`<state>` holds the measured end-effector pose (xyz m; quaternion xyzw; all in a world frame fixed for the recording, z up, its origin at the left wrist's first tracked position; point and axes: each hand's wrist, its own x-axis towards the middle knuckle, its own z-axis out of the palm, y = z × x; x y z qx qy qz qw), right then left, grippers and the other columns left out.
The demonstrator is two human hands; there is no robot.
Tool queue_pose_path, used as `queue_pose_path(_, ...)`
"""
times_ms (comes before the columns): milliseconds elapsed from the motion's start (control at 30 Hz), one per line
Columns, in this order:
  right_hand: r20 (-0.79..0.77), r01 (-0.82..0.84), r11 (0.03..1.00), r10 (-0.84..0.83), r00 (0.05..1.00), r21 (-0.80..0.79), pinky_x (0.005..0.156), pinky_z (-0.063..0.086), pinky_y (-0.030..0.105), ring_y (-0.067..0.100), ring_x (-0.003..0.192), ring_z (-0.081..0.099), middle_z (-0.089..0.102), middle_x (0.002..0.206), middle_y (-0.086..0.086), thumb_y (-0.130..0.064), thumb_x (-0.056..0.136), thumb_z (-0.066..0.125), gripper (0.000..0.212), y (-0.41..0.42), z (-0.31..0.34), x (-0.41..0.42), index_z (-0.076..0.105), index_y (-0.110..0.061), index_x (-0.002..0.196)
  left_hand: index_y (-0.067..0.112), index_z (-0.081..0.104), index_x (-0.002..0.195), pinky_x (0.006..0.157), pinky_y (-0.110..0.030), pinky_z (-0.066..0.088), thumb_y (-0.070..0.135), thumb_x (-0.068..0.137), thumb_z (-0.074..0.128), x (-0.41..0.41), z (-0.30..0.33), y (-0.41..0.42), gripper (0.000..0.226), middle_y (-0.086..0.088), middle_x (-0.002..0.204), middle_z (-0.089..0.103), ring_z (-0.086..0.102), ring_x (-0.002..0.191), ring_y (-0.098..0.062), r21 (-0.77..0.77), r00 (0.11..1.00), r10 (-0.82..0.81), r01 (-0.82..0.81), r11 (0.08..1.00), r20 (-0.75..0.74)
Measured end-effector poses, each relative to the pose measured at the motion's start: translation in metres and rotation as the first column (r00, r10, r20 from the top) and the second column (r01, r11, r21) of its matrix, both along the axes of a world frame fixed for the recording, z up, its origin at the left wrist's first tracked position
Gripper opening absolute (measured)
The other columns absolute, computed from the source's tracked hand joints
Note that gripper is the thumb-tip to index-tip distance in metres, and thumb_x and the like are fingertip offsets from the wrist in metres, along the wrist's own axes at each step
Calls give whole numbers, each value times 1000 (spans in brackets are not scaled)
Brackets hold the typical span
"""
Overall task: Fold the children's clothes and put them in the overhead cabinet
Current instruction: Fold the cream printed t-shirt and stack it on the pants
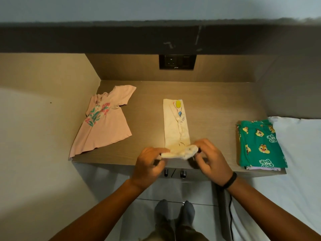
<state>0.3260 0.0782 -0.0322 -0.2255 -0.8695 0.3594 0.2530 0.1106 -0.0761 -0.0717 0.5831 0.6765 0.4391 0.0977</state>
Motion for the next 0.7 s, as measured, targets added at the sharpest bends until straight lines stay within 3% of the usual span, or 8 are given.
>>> queue_pose_path(67,-34,100,993,-102,994,-68,75,50,22,9,93,60,62,104,-2,-31,101,54,20,18,14,-22,64,-18,111,24,68,119,66,-25,60,29,103,65,-2,22,27,17,7,104,70,68,91,-9,-25,985,119,-117,993,127)
queue_pose_path(167,-22,268,941,-278,960,-206,70,54,31,14,81,63,66,91,-1,-33,99,62,21,61,23,-64,66,-20,116,26,65,98,57,-18,47,37,106,62,-18,44,86,14,10,82,65,62,73,-3,-145,919,305,-276,950,249)
queue_pose_path(233,26,353,900,-359,933,-256,68,53,34,10,69,58,63,78,-2,-28,97,66,22,93,20,-93,67,-20,118,30,61,91,56,-24,43,47,107,56,-31,43,125,24,11,78,63,60,70,-6,-272,880,434,-377,885,194)
queue_pose_path(333,207,376,909,-338,918,-182,74,53,33,8,70,58,63,75,-7,-29,96,65,25,133,3,-124,68,-19,119,28,68,108,70,-33,55,52,106,51,-48,26,164,29,3,97,72,68,88,-23,-404,862,505,-450,796,35)
queue_pose_path(400,311,362,925,-312,898,-118,80,53,33,16,83,63,68,89,-2,-31,95,65,29,147,-11,-132,67,-19,122,30,65,124,91,-42,58,53,105,54,-54,16,176,32,0,118,71,67,107,-26,-450,867,492,-469,760,-72)
queue_pose_path(467,374,381,921,-324,869,-87,85,49,30,20,98,63,66,112,6,-39,95,64,39,148,-22,-133,65,-18,128,29,55,141,107,-46,46,60,102,54,-55,7,182,50,-4,138,60,55,126,-29,-489,855,478,-510,708,-199)
queue_pose_path(600,436,422,906,-394,809,35,95,49,42,33,111,56,61,118,12,-62,89,53,55,128,-35,-126,66,-22,125,20,53,137,108,-48,34,69,98,47,-40,3,180,63,-10,140,48,42,129,-33,-538,841,458,-538,649,-289)
queue_pose_path(700,467,475,880,-423,777,8,95,47,44,35,114,53,60,121,12,-51,91,59,46,106,-37,-129,63,-16,120,11,54,131,107,-49,32,59,102,49,-28,3,177,56,-13,140,45,40,130,-36,-566,853,424,-520,640,-305)
